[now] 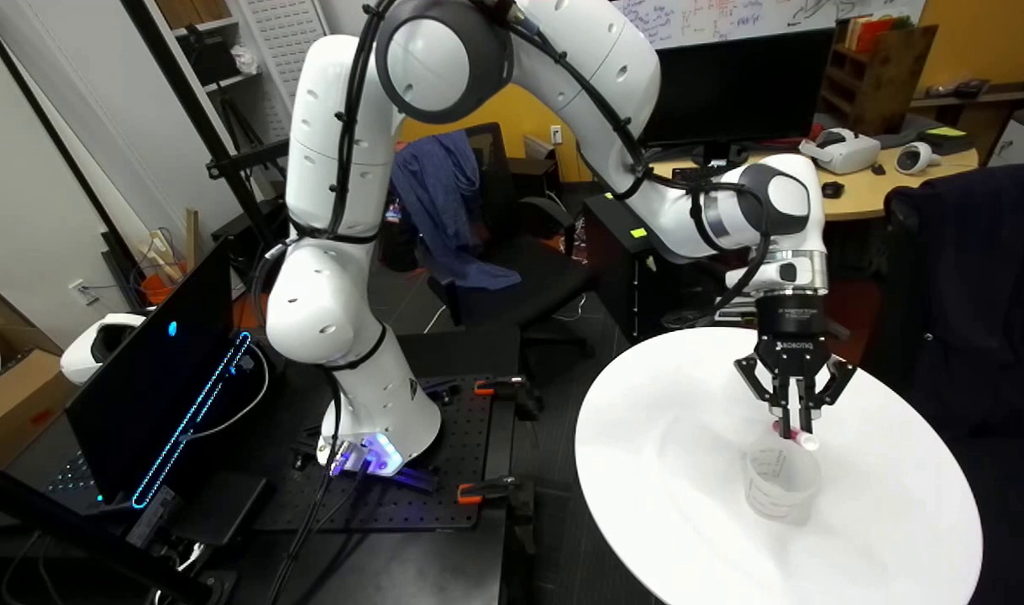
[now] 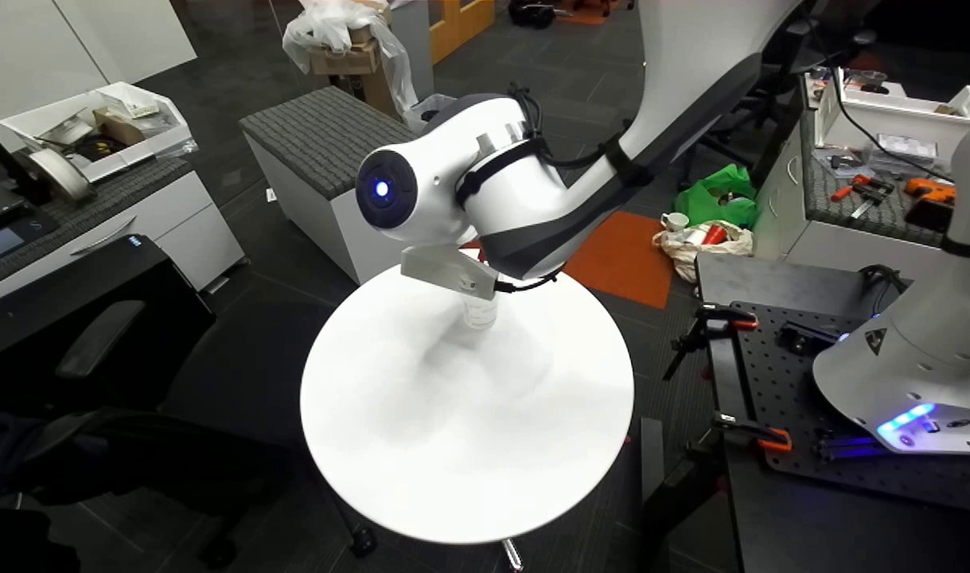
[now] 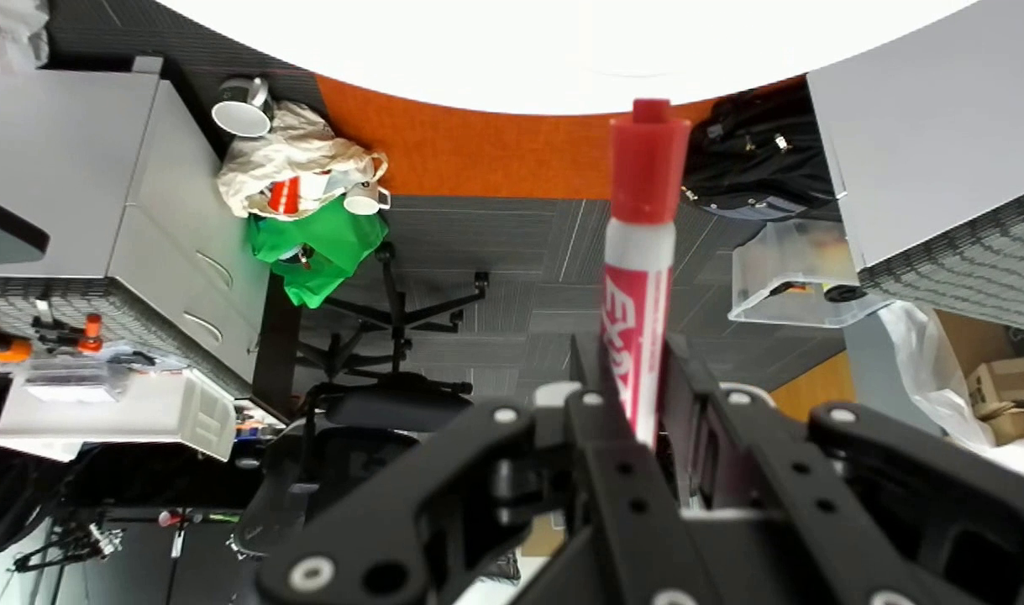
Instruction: Put the red marker in the cup
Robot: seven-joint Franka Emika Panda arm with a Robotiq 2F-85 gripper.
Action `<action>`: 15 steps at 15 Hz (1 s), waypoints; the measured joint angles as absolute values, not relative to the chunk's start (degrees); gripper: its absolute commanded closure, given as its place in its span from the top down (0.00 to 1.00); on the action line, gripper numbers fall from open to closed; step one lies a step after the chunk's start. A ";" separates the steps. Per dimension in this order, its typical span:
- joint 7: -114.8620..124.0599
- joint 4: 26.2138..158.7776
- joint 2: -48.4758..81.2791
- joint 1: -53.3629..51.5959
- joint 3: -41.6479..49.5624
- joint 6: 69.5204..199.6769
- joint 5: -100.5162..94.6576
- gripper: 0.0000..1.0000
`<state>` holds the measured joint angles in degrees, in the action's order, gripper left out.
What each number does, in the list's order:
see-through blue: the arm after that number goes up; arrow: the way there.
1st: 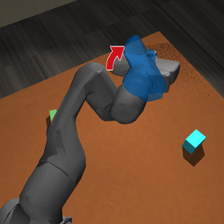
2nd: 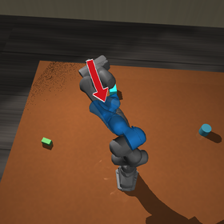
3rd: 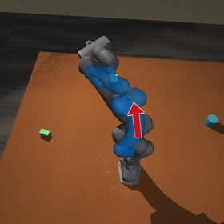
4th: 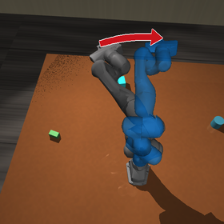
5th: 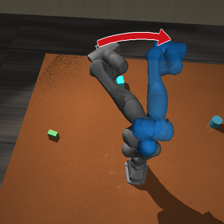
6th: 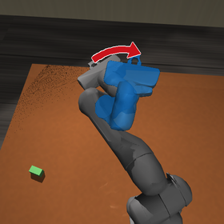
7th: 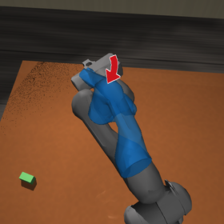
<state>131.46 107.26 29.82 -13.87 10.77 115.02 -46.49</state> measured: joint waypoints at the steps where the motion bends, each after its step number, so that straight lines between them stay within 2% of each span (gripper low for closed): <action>1: 131.46 106.34 30.74 -13.26 10.06 114.28 -46.49 0.05; 15: 127.88 91.91 44.55 -11.00 8.03 107.78 -46.45 0.05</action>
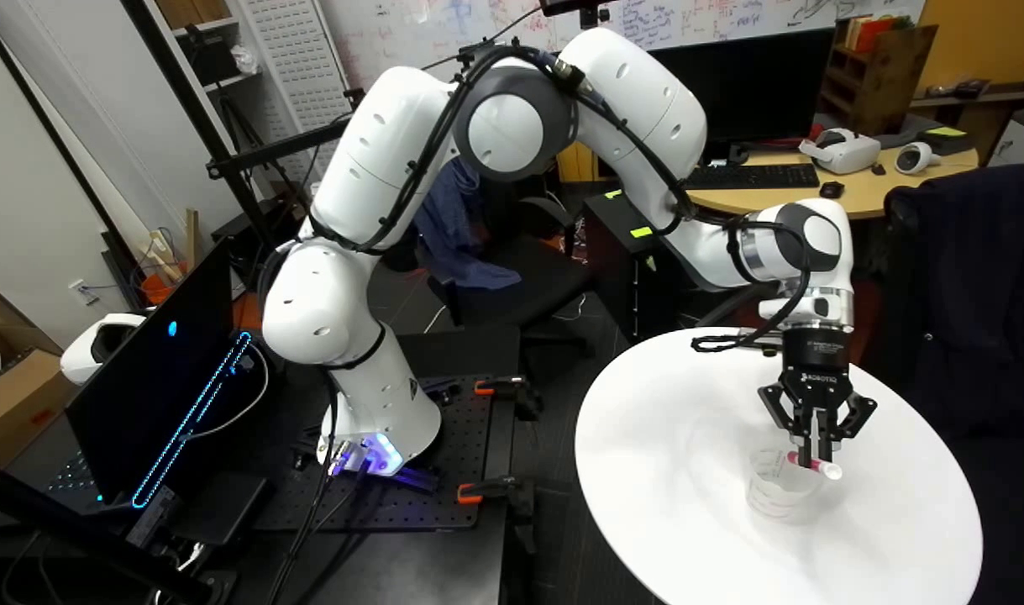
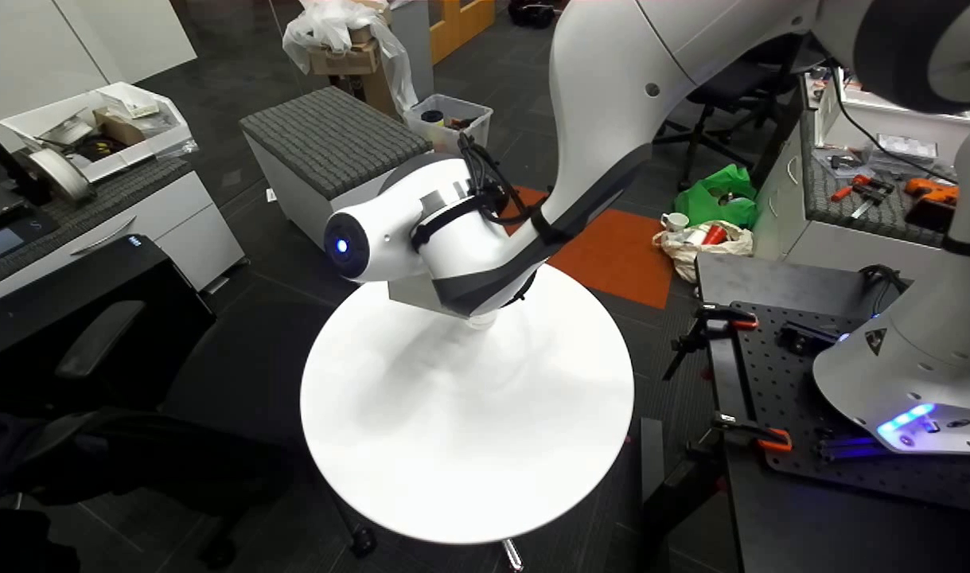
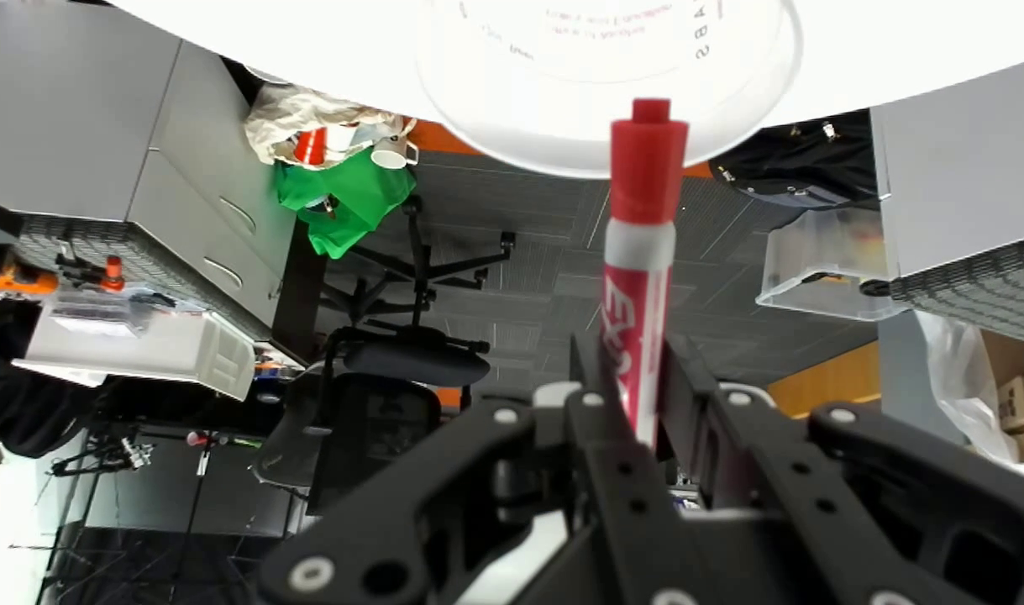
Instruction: Put the red marker in the cup
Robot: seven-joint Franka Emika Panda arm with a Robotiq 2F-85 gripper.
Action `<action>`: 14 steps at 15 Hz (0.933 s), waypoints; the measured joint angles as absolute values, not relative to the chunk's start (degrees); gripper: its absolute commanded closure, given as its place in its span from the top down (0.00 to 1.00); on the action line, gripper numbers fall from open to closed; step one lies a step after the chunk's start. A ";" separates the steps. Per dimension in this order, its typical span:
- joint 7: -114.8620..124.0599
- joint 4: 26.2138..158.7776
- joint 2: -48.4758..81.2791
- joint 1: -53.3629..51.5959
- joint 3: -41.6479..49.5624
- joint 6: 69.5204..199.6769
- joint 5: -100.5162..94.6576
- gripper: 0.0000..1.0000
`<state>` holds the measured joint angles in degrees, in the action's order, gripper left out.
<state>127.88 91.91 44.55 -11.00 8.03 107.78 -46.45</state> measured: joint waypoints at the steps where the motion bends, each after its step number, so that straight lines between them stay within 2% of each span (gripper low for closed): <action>1: 127.41 91.17 45.15 -11.02 7.95 107.53 -46.41 0.05; 9: 126.04 86.72 48.79 -11.18 6.41 103.99 -45.91 0.05; 10: 126.02 86.29 49.16 -11.25 6.34 103.55 -45.82 0.09; 11: 126.00 85.91 49.50 -11.30 6.27 103.06 -45.76 0.17; 12: 126.00 85.63 49.74 -11.35 6.19 102.55 -45.70 0.40; 14: 125.96 85.17 50.08 -11.48 5.99 101.27 -45.48 0.51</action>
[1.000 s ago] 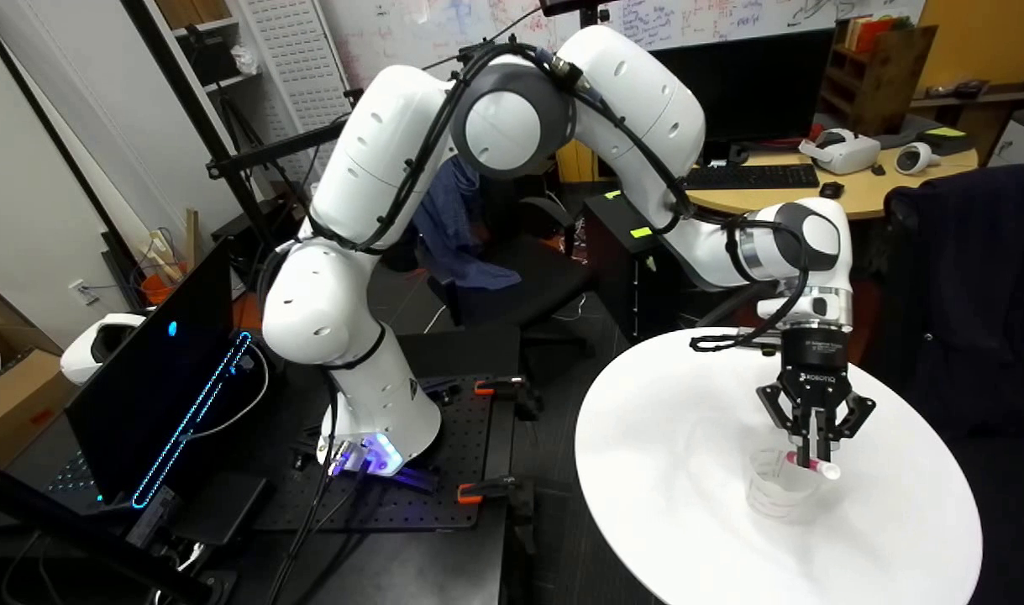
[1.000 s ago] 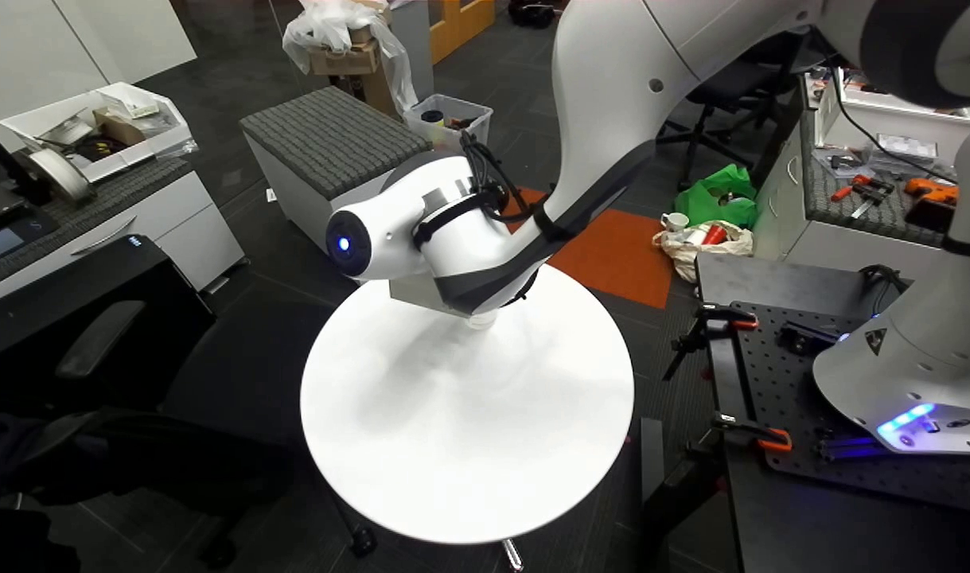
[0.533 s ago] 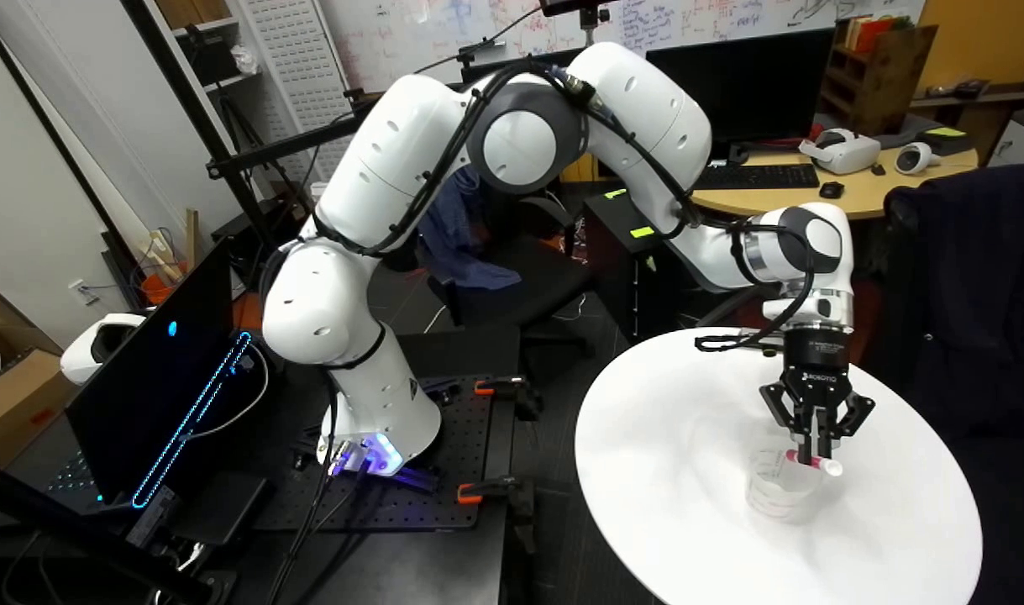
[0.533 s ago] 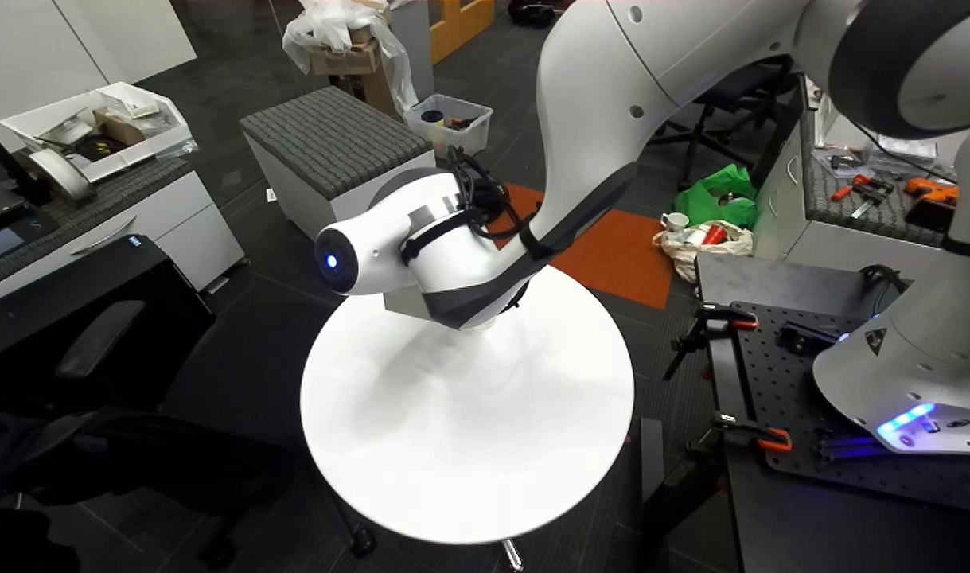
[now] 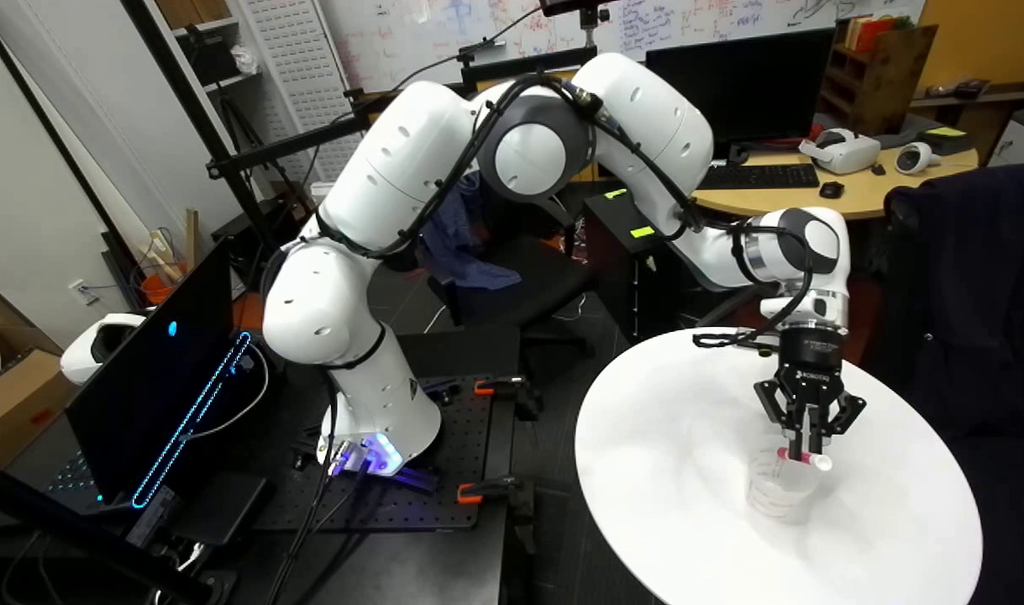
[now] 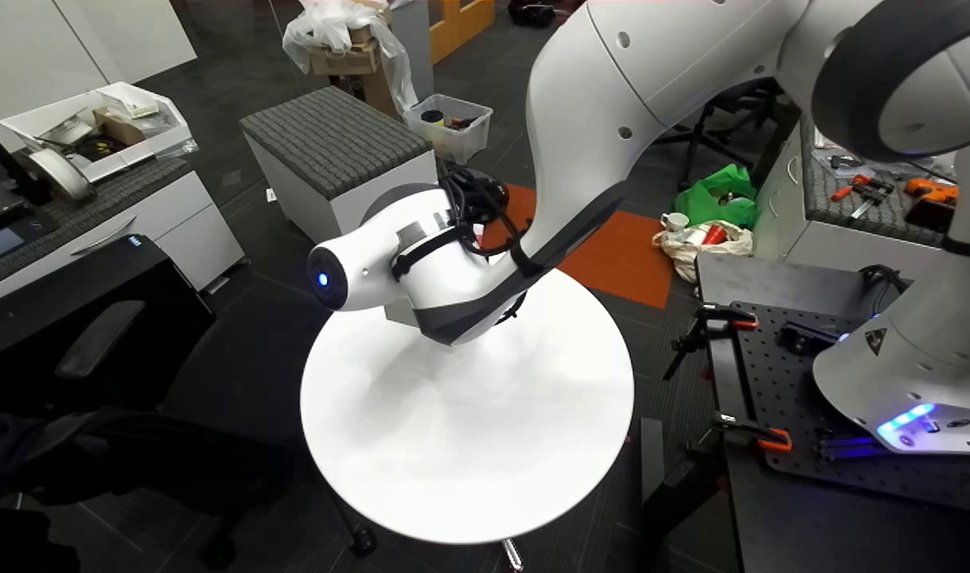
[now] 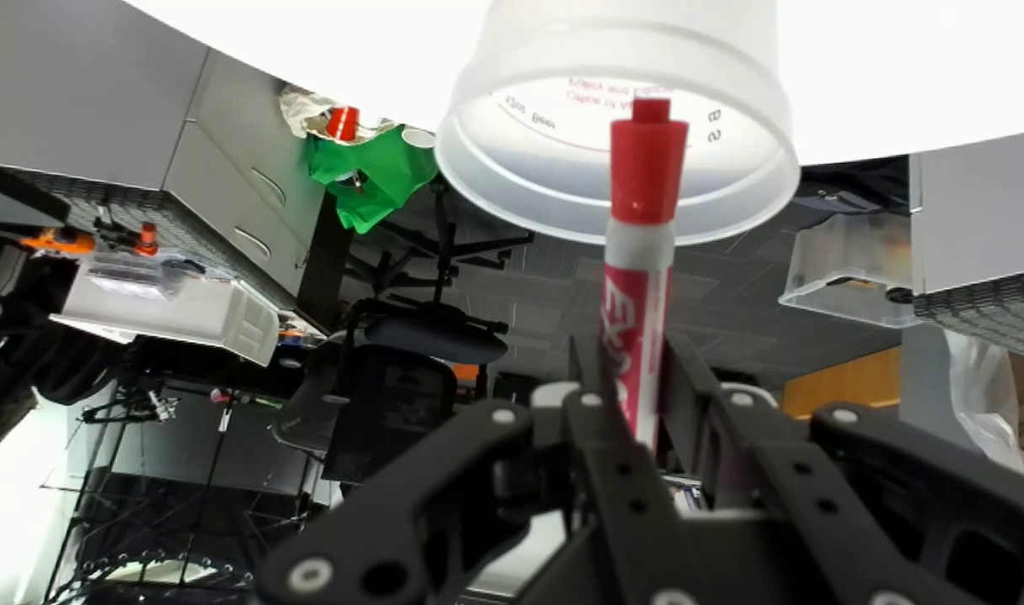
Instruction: Put the red marker in the cup
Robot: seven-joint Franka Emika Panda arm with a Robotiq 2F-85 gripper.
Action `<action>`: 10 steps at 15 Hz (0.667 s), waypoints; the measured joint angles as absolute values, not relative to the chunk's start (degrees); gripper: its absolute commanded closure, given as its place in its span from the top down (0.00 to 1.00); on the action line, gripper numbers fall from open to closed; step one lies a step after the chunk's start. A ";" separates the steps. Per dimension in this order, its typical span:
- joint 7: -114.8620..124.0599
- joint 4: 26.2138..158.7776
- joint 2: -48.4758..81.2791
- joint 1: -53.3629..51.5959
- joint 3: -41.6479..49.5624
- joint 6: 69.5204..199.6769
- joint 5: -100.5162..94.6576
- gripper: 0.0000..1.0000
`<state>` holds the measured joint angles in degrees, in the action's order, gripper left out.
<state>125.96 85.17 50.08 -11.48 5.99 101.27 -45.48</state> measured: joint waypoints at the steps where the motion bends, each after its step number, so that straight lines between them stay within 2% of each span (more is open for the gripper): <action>1: 125.95 85.10 50.16 -11.53 5.83 100.62 -45.42 0.59; 6: 125.93 85.09 50.16 -12.06 5.03 99.35 -45.36 0.97; 10: 126.04 85.12 49.64 -12.80 5.03 99.35 -45.37 1.00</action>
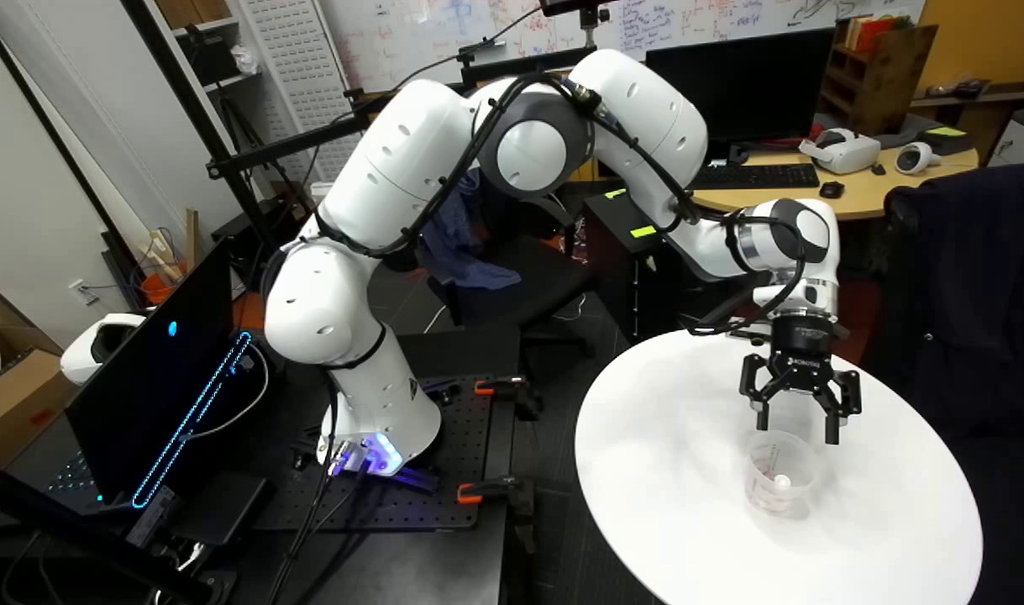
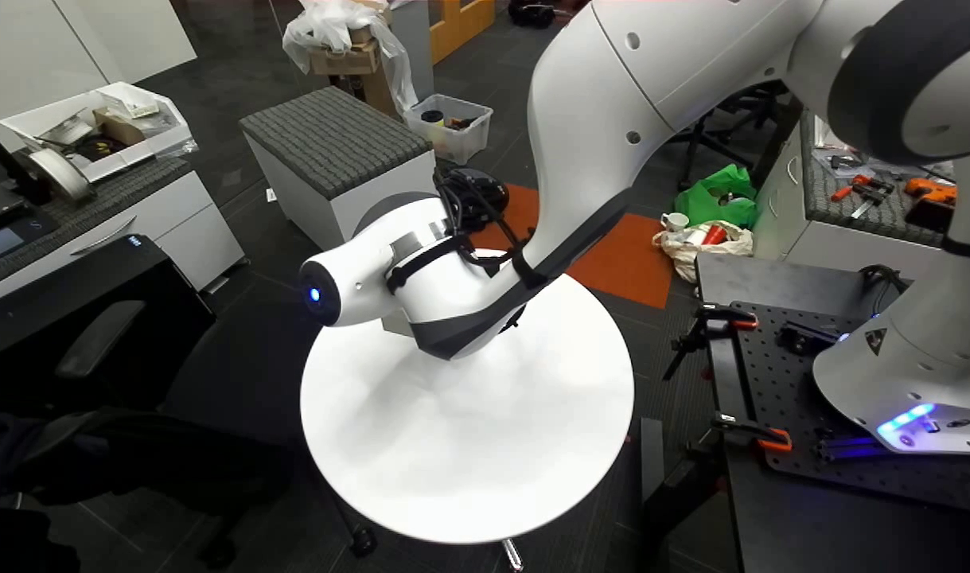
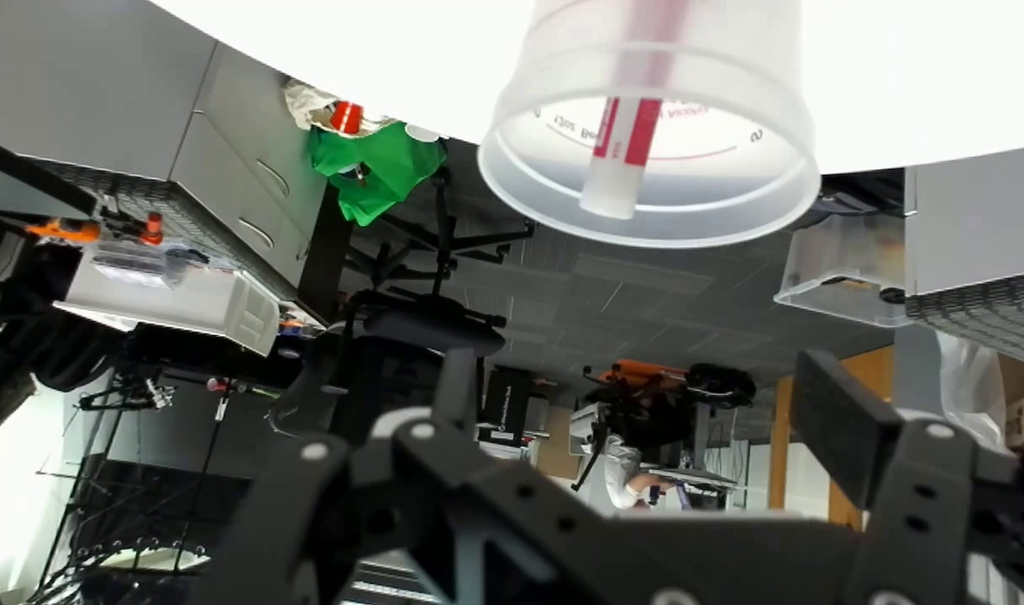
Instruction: Put the red marker in the cup
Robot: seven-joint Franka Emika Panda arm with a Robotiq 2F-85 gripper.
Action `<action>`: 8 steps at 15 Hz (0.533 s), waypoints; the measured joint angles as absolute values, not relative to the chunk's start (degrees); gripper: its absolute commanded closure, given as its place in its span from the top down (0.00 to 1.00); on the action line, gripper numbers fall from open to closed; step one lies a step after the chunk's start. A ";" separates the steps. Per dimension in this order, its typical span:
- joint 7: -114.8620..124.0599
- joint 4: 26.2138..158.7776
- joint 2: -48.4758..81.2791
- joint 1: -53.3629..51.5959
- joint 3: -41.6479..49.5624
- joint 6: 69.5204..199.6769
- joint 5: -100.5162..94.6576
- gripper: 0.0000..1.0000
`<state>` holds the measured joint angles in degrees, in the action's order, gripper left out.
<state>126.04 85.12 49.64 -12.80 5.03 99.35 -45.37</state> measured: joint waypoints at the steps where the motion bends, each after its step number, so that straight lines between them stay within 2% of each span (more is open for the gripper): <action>1: 126.16 85.19 49.23 -12.96 5.03 99.35 -45.39 1.00; 5: 127.99 85.72 46.30 -13.39 5.03 99.93 -45.47 1.00; 8: 131.45 87.42 42.61 -13.27 5.03 105.06 -45.71 1.00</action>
